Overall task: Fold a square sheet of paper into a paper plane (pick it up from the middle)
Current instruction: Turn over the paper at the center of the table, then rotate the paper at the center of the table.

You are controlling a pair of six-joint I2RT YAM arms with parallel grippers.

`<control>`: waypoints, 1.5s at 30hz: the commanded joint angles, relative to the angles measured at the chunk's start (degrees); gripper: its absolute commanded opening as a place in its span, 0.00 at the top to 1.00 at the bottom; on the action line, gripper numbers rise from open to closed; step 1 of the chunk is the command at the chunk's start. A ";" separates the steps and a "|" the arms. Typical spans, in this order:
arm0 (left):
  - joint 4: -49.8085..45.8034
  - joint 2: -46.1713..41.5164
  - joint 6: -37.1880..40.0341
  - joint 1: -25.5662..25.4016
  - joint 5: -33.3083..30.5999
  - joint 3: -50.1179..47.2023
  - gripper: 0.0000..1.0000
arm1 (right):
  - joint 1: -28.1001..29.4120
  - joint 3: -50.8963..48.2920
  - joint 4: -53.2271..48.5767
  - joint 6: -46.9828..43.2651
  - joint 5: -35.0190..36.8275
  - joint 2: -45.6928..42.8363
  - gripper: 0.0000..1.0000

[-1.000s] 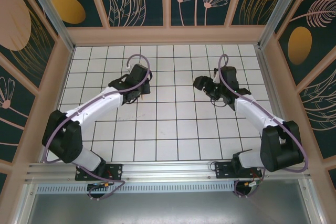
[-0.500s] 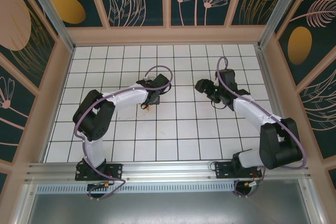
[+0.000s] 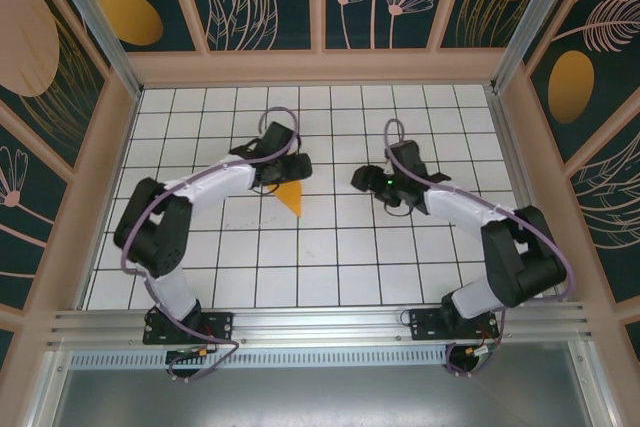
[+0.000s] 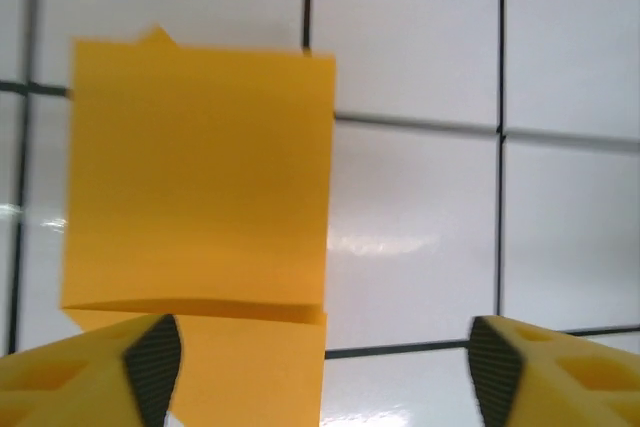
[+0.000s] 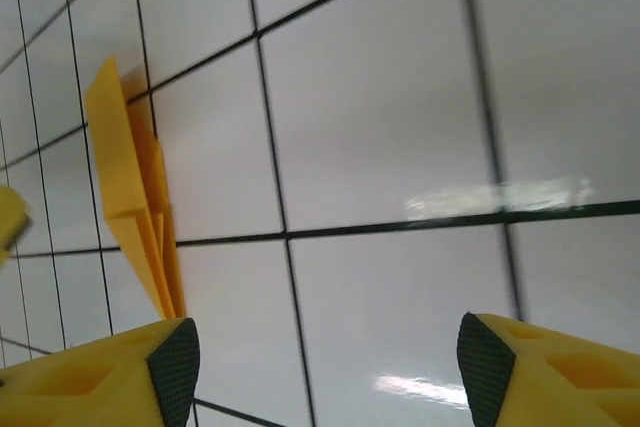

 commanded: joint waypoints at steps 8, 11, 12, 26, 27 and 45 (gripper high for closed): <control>5.99 -15.06 -2.40 9.36 -1.23 -13.93 0.12 | 19.53 19.83 2.79 5.53 5.71 18.49 0.50; 6.13 -16.94 -1.46 11.00 -0.21 -16.95 0.10 | 20.65 25.12 2.22 5.98 4.39 23.75 0.55; 5.80 -17.20 -1.19 11.38 -0.17 -17.68 0.08 | 20.84 26.25 2.13 6.01 4.15 25.10 0.55; 9.21 -18.58 -3.91 14.42 2.47 -22.70 0.01 | 20.54 34.19 -8.03 -0.41 5.26 35.10 0.57; 9.30 -18.46 -3.90 14.45 2.78 -22.62 0.01 | 20.46 34.14 -8.96 -1.76 5.43 35.04 0.56; 19.54 -18.74 -6.80 14.50 18.48 -27.65 0.03 | 15.24 18.23 -4.20 -12.99 2.06 15.76 0.61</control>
